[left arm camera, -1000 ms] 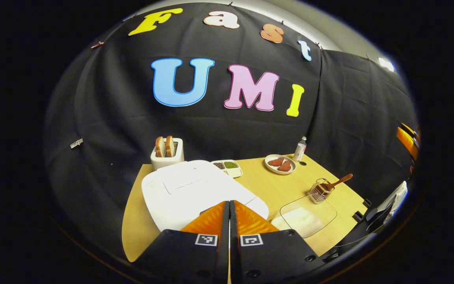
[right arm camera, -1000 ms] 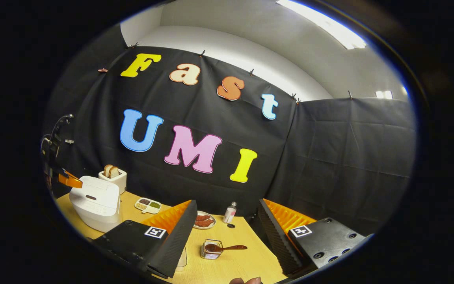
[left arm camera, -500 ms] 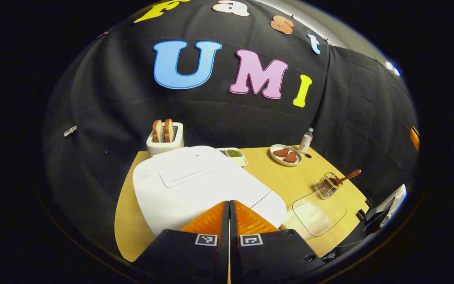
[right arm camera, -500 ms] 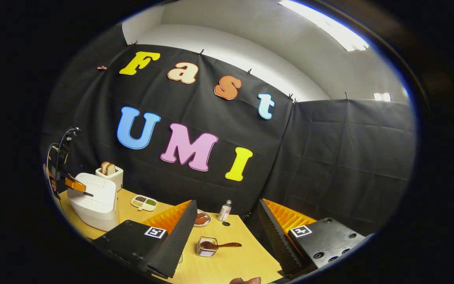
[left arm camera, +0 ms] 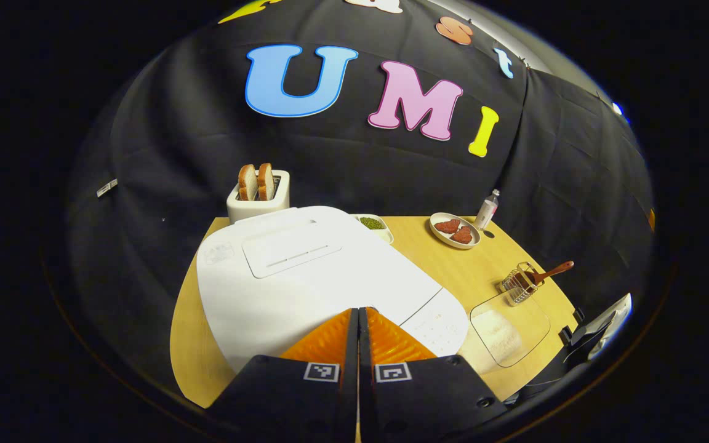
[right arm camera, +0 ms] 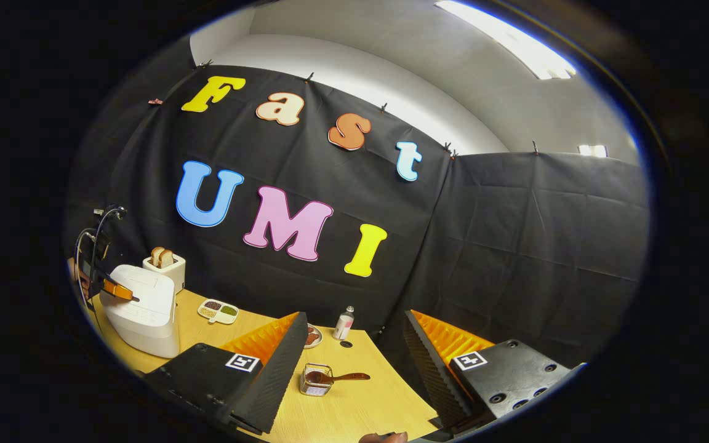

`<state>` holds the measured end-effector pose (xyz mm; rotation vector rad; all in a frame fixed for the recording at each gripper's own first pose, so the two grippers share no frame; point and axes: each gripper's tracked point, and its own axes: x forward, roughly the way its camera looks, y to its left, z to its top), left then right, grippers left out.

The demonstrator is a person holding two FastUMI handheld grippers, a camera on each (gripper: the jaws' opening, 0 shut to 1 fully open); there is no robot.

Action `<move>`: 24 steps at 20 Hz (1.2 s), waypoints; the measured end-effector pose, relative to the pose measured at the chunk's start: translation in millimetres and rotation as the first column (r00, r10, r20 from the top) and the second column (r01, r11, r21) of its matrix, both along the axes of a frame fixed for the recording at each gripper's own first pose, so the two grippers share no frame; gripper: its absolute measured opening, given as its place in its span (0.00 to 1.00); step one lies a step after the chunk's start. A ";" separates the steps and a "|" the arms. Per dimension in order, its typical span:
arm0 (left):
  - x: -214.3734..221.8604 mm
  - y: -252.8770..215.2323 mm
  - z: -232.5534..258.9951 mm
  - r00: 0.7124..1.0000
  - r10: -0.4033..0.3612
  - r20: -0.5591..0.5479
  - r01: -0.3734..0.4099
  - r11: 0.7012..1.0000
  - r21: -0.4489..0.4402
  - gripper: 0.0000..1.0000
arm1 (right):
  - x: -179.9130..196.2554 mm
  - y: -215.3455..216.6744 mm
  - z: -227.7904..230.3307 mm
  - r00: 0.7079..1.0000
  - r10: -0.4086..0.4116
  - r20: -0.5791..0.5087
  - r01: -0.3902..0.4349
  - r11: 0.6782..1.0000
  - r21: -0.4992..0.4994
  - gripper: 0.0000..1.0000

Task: Close the left gripper, press the button to open the rice cooker; take a wooden spoon from the chopstick holder with the right hand, scoop a spoonful of rice and pour it into the rice cooker, then put the wooden spoon back into the chopstick holder.

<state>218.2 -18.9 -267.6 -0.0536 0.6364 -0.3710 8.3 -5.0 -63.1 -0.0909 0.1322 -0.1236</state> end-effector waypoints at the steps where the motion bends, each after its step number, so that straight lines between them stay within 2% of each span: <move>1: 0.2 0.2 0.2 1.000 -0.002 -0.006 0.002 1.000 -0.006 0.07 | 0.8 0.3 -0.1 1.000 0.000 -0.001 0.000 1.000 -0.004 0.98; 3: -1.4 1.8 -8.1 0.998 0.000 -0.061 -0.001 1.000 -0.011 0.08 | -0.3 -0.6 -1.1 1.000 0.001 -0.004 -0.001 1.000 -0.010 0.98; 6: -1.5 0.7 -5.7 0.998 -0.005 -0.070 0.006 1.000 0.012 0.08 | 1.8 0.9 2.5 1.000 0.001 0.003 -0.001 1.000 -0.005 0.98; 8: 1.6 2.4 5.3 1.000 -0.009 -0.023 0.010 0.999 0.052 0.08 | 2.5 1.0 2.6 1.000 0.005 0.006 -0.005 1.000 0.000 0.97; 12: 12.4 4.5 54.4 0.988 0.003 0.151 -0.019 0.995 0.103 0.07 | 0.8 -1.9 1.6 1.000 0.006 0.008 -0.006 1.000 -0.004 0.98; 14: 22.4 9.9 86.6 0.967 0.027 0.254 -0.056 0.992 0.111 0.07 | 1.5 -4.9 1.3 1.000 0.005 0.008 -0.005 1.000 0.008 0.97; 17: 37.1 20.5 138.2 0.903 0.070 0.424 -0.135 0.983 0.125 0.07 | 0.8 -10.9 2.7 1.000 0.002 0.012 -0.002 1.000 0.004 0.98; 21: 34.2 22.5 177.8 0.836 0.083 0.543 -0.197 0.968 0.156 0.10 | -6.3 -21.1 4.3 1.000 -0.003 0.013 0.003 1.000 -0.003 0.97; 22: 34.4 25.0 185.8 0.818 0.098 0.567 -0.220 0.964 0.151 0.15 | -8.0 -23.4 4.7 1.000 -0.005 0.015 0.005 1.000 0.003 0.97; 23: 29.6 22.8 191.1 0.810 0.105 0.577 -0.225 0.964 0.140 0.32 | -9.3 -24.7 5.7 1.000 -0.006 0.016 0.006 1.000 0.007 0.98; 24: 19.2 17.7 191.7 0.808 0.109 0.578 -0.222 0.967 0.128 0.55 | -11.1 -27.0 6.2 1.000 -0.006 0.016 0.006 1.000 0.006 0.97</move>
